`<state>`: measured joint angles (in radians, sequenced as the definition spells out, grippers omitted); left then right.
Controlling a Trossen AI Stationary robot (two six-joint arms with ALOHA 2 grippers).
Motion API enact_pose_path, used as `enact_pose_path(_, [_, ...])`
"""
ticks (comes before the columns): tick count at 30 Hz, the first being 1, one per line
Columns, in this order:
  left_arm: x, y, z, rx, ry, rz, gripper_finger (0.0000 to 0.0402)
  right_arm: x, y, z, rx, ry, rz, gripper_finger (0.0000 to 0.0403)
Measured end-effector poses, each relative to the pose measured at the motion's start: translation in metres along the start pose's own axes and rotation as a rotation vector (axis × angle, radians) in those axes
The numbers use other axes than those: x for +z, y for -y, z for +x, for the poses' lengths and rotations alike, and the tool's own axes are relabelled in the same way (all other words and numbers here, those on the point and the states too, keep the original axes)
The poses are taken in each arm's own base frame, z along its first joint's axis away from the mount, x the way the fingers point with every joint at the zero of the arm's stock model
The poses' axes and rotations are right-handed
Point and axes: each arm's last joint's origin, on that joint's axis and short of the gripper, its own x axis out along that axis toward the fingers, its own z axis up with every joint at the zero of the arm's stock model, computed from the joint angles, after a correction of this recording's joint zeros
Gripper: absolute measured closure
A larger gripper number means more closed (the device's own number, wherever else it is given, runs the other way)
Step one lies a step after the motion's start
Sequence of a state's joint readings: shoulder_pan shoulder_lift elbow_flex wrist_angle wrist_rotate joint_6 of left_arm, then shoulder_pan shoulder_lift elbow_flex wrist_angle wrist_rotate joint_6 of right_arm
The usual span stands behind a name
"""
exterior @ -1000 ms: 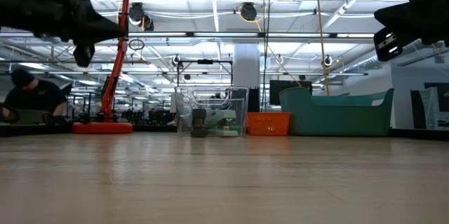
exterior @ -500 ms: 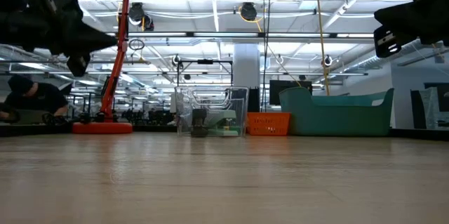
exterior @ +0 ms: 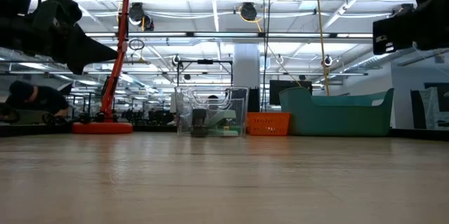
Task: Pick and place Stapler, Stapler remover, tape
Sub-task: Return to Home Position
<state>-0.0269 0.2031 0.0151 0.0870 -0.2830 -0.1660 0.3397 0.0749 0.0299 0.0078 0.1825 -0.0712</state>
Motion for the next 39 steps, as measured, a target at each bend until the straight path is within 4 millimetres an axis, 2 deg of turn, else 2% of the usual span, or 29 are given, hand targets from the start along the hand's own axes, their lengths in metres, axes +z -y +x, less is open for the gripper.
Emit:
enact_pose_path(6, [-0.002,-0.002,0.000,0.043,-0.015,0.088,0.0401,-0.010,-0.002,0.008,-0.002,-0.127,-0.071,0.0403])
enact_pose_path(14, [-0.001,-0.002,0.000,0.065,-0.012,0.087,0.0401,-0.019,0.005,0.013,-0.104,-0.234,-0.034,0.0403])
enact_pose_path(22, [-0.001,-0.002,0.000,0.063,-0.012,0.062,0.0401,-0.008,0.017,0.011,-0.235,-0.118,-0.013,0.0403])
enact_pose_path(31, [-0.001,-0.002,0.000,0.062,-0.012,0.059,0.0401,0.005,0.021,0.001,-0.270,0.045,-0.006,0.0403])
enact_pose_path(39, [-0.001,-0.002,0.000,0.062,-0.012,0.060,0.0401,0.009,0.021,-0.004,-0.272,0.092,-0.044,0.0403])
